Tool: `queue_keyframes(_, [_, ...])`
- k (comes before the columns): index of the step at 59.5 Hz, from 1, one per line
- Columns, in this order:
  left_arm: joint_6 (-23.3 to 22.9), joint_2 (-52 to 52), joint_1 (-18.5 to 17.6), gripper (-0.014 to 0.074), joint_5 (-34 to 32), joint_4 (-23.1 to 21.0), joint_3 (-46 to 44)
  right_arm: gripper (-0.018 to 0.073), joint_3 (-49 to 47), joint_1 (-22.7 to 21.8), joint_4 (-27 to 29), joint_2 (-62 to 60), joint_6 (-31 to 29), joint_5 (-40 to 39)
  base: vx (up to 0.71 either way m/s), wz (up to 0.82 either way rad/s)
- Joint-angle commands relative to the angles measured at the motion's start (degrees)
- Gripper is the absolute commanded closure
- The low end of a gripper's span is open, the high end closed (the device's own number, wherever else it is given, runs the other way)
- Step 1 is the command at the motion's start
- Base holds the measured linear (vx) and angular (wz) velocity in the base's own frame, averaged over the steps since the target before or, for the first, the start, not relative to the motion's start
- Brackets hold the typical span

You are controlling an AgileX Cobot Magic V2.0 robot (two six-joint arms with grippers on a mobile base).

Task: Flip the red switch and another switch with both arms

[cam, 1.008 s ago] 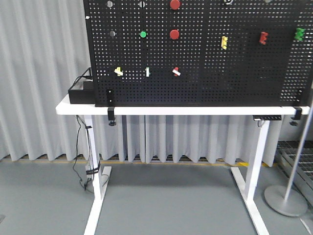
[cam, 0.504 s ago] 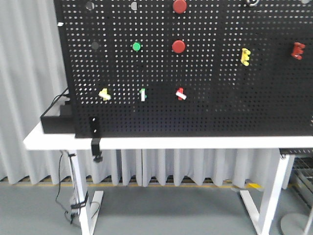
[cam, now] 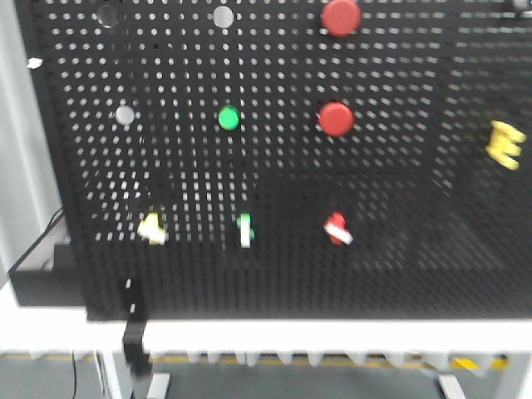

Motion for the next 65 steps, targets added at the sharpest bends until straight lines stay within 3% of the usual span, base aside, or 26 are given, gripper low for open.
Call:
queue_keyframes(1, [-0.5,-1.0,0.1,0.0594,-4.4,-0.2,1.1,0.0566,0.3,-0.3,-0.4,-0.5,-0.1,-5.0,0.44,0.08])
queue_keyframes(31, [-0.5,-1.0,0.1,0.0594,-4.4,-0.2,1.1,0.0566,0.3,-0.3,-0.4,-0.5,-0.1,-5.0,0.35,0.03])
queue_keyframes(65, [-0.5,-1.0,0.1,0.0594,-4.4,-0.2,1.1,0.0566,0.3,-0.3,-0.4,-0.5,-0.1,-5.0,0.10,-0.04])
